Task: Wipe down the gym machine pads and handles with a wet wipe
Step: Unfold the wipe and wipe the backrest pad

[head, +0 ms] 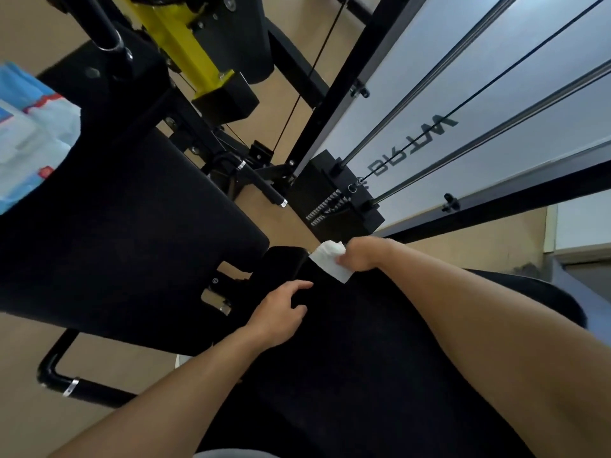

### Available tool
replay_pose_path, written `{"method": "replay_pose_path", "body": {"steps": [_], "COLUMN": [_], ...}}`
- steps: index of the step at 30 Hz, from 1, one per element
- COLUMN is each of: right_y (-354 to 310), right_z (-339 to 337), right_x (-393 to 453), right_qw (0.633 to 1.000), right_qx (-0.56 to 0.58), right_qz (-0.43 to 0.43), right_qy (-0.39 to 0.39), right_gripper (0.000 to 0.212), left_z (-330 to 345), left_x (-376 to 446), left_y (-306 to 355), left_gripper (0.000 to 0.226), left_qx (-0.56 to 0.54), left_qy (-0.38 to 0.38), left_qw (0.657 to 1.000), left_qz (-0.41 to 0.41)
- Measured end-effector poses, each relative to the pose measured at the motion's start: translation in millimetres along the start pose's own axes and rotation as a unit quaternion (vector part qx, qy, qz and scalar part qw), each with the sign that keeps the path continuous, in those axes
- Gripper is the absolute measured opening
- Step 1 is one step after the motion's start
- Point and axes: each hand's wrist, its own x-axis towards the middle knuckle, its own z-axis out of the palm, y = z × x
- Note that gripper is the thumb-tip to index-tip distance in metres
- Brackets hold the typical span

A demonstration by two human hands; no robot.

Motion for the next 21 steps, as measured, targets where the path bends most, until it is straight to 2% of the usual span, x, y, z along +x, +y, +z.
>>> {"method": "replay_pose_path", "body": {"steps": [4, 9, 13, 16, 18, 21], "right_y": [-16, -14, 8, 25, 40, 67], "right_z": [2, 7, 6, 9, 8, 3], "right_x": [28, 37, 10, -23, -46, -78], "right_qw": [0.997, 0.995, 0.994, 0.994, 0.993, 0.994], "right_qx": [0.057, 0.069, 0.041, 0.018, 0.003, 0.005], "right_qz": [-0.034, -0.066, -0.101, -0.11, -0.116, -0.103], "right_qy": [-0.039, -0.023, -0.006, 0.014, 0.018, 0.023], "right_gripper": [0.059, 0.058, 0.046, 0.041, 0.044, 0.05], "left_z": [4, -1, 0, 7, 13, 26], "left_x": [0, -4, 2, 21, 37, 59], "left_y": [-5, -8, 22, 58, 80, 109], "left_gripper": [0.049, 0.054, 0.069, 0.058, 0.049, 0.037], "left_qx": [-0.001, -0.002, 0.059, 0.067, 0.057, 0.113], "left_qy": [0.019, 0.034, 0.034, 0.015, -0.012, -0.065], "left_qw": [1.0, 0.999, 0.997, 0.993, 0.993, 0.985], "left_qz": [-0.02, -0.021, 0.037, 0.091, 0.099, 0.111]}}
